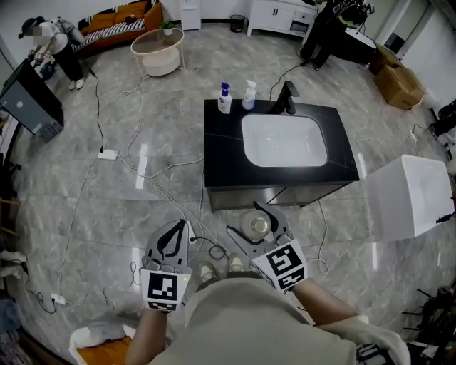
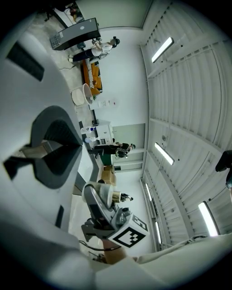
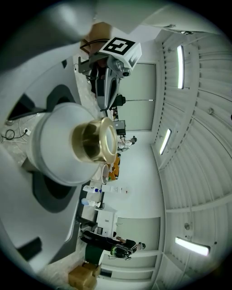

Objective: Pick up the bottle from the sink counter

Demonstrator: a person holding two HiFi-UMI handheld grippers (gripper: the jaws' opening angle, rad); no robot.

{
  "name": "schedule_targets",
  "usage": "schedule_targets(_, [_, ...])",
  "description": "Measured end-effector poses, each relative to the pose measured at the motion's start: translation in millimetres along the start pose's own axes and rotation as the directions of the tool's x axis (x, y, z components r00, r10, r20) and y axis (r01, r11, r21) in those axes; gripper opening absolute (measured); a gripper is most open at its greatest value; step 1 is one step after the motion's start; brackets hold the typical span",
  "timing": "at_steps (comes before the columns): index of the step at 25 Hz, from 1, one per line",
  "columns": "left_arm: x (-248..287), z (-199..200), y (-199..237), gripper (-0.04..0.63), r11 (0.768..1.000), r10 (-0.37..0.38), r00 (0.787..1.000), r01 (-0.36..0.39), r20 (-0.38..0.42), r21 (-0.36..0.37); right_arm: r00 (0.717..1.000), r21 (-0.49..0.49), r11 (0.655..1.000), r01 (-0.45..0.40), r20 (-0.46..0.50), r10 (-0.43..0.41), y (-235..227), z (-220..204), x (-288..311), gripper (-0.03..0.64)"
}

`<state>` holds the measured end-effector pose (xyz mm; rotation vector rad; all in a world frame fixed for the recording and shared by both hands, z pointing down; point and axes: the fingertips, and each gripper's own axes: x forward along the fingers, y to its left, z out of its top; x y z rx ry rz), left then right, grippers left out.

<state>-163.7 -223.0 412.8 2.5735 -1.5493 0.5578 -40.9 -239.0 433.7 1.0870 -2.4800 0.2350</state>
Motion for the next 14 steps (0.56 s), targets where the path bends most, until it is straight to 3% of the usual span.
schedule_targets(8, [-7.6,6.7,1.4,0.006,1.0,0.0,1.0,0.0,0.011,0.014,1.0,0.006,1.0,0.01,0.013,-0.01,0.0,7.0,-4.7,0.33])
schedule_targets(14, [-8.1,4.9,2.5,0.006,1.0,-0.004,1.0,0.004,0.009,-0.019,1.0,0.007,1.0,0.002,-0.003,-0.002,5.1,5.3,-4.7,0.33])
